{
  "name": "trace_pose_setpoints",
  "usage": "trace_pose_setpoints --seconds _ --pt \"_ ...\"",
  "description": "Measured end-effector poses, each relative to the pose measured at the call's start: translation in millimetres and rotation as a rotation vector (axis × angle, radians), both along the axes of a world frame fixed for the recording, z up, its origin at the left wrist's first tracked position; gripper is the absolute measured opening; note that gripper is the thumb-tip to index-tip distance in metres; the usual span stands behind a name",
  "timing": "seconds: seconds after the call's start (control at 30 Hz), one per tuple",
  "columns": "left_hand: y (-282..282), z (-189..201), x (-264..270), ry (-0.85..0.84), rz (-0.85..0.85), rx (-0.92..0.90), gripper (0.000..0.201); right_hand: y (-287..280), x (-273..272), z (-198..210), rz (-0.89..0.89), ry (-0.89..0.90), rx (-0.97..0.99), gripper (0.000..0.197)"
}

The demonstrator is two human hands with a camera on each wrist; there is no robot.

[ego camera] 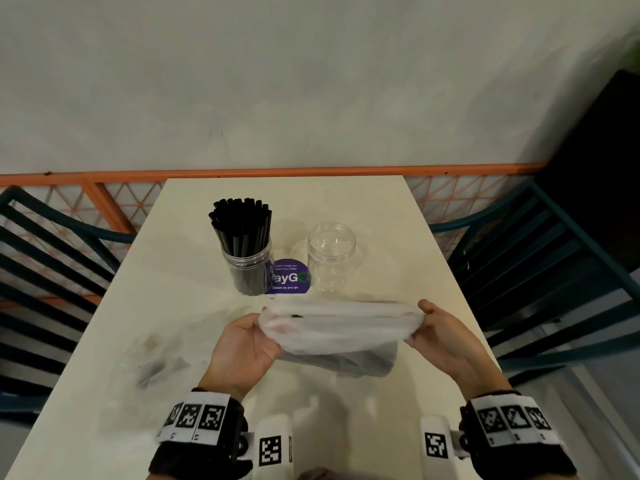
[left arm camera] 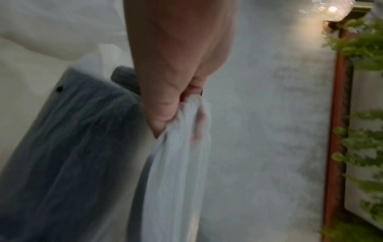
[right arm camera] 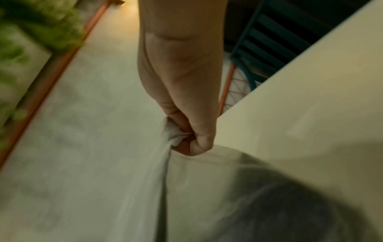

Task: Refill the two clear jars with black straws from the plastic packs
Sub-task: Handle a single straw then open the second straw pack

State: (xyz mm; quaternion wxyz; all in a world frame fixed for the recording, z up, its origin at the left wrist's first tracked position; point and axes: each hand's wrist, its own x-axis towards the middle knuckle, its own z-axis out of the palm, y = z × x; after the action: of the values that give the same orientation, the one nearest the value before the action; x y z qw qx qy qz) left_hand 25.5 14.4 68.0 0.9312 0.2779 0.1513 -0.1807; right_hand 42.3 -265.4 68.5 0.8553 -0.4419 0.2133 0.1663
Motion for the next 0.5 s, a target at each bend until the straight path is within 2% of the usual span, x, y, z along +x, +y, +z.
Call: trace_pose_setpoints --seconds 0.1,0.17,0.23,0.3,0.37,0.5 --pt "1.3 -3.9 -2.9 -0.038 -0.136 0.006 0.054 -8.2 4.4 -3.4 -0.047 0.035 0.196 0.043" --pt "1.1 -1.4 -5.3 -0.047 -0.218 0.098 0.052 -9.4 6.9 -4.3 -0.093 0.029 0.272 0.037" --pt "-1.8 -0.7 -7.3 -0.04 -0.265 0.36 0.057 -7.0 6.9 -1.9 -0.079 -0.025 0.372 0.046" --pt "-6.0 -6.1 -5.1 -0.007 -0.258 0.619 0.048 -2.6 3.0 1.9 0.055 -0.084 0.407 0.049" --pt "-10.9 -10.7 -1.1 0.056 -0.236 0.787 0.039 4.5 -1.7 5.9 0.204 -0.12 0.279 0.046" --pt "-18.0 -9.1 5.2 0.106 -0.272 0.928 0.04 20.0 -6.3 -0.6 0.29 -0.135 -0.469 0.022"
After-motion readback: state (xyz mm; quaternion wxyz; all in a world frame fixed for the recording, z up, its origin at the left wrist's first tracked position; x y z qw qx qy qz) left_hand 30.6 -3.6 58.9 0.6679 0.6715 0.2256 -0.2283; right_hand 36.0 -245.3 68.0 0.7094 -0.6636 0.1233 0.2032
